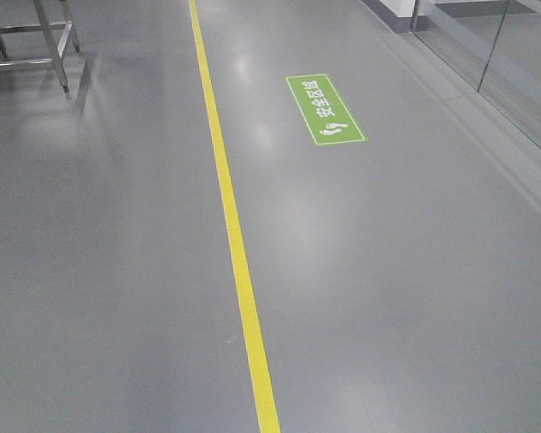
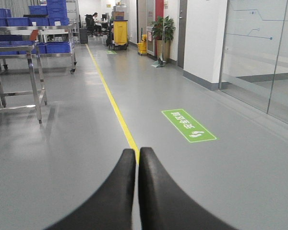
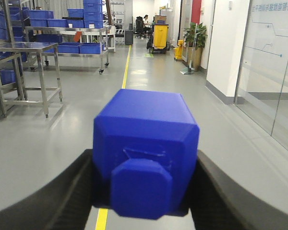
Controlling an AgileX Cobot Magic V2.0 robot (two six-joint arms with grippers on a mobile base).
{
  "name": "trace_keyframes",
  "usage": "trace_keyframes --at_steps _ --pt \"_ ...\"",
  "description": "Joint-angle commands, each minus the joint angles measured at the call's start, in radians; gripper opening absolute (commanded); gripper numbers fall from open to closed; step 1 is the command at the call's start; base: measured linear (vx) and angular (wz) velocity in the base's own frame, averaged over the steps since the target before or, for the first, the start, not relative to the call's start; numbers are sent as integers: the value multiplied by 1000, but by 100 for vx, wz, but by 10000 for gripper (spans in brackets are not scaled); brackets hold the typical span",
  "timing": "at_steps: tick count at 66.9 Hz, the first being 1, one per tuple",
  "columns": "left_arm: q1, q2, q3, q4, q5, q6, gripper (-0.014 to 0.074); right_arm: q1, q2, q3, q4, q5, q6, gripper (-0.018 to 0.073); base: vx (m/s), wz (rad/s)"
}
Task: Pour parts from conveyor to right shelf
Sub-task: 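Drive along the yellow-lined aisle carrying the blue part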
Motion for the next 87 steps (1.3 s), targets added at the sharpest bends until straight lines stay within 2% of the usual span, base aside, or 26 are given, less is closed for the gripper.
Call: trace_keyframes --at_steps 1,52,87 --pt "-6 -12 -19 -6 -79 -8 -6 -4 17 -27 -16 -80 -7 -5 34 6" --pt "-6 -12 -19 -6 -79 -8 -6 -4 17 -27 -16 -79 -7 -5 47 20" --pt "-6 -12 -19 -6 -79 -8 -6 -4 17 -27 -16 -79 -7 -5 54 -6"
